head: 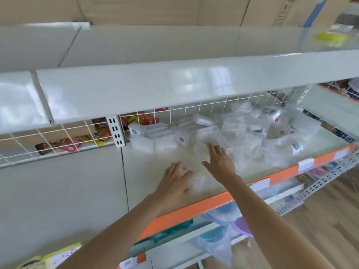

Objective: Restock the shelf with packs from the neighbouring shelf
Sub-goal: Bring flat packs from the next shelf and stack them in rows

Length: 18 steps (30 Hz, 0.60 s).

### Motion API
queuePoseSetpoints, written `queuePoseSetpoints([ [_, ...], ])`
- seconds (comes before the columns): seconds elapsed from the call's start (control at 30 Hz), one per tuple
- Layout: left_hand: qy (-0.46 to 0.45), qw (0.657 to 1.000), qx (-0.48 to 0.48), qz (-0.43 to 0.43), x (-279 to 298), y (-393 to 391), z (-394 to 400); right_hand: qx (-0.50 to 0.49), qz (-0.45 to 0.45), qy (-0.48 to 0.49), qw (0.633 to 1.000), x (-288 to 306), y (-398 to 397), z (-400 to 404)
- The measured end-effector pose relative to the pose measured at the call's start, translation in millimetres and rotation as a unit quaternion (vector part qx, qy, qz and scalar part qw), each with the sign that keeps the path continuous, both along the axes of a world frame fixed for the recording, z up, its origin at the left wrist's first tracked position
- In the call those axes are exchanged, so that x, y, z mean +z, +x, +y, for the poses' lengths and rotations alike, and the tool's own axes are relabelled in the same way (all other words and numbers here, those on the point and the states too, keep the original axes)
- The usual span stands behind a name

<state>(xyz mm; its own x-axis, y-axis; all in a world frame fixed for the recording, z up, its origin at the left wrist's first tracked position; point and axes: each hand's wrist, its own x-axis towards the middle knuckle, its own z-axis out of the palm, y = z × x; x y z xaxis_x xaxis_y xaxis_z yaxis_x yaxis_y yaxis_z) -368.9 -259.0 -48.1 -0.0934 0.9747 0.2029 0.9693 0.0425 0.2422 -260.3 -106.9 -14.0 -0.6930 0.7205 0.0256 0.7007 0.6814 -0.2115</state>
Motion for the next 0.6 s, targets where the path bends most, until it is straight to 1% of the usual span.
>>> queuePoseSetpoints([
  [0.03, -0.006, 1.0, 0.001, -0.021, 0, 2, -1, -0.01, -0.006, -0.001, 1.0, -4, 0, 0],
  [0.1, -0.025, 0.999, 0.01, -0.035, -2, 3, -3, -0.019, 0.02, -0.011, 1.0, -10, 0, -2],
  [0.23, -0.059, 0.997, 0.051, -0.018, 0, 4, -5, 0.024, 0.042, -0.066, 0.997, -12, 11, -8],
  [0.33, -0.062, 0.994, 0.09, 0.018, 6, 4, -12, 0.047, 0.05, -0.081, 0.994, -12, 21, -12],
  [0.4, -0.084, 0.99, 0.115, 0.024, 8, 5, -18, 0.065, 0.054, -0.085, 0.993, -13, 25, -15],
  [0.5, -0.105, 0.983, 0.151, -0.011, 9, 12, -30, 0.106, 0.065, -0.096, 0.987, -15, 23, -26],
  [0.6, -0.077, 0.968, 0.224, -0.088, 8, 23, -49, 0.143, 0.082, -0.122, 0.979, -17, 17, -41],
])
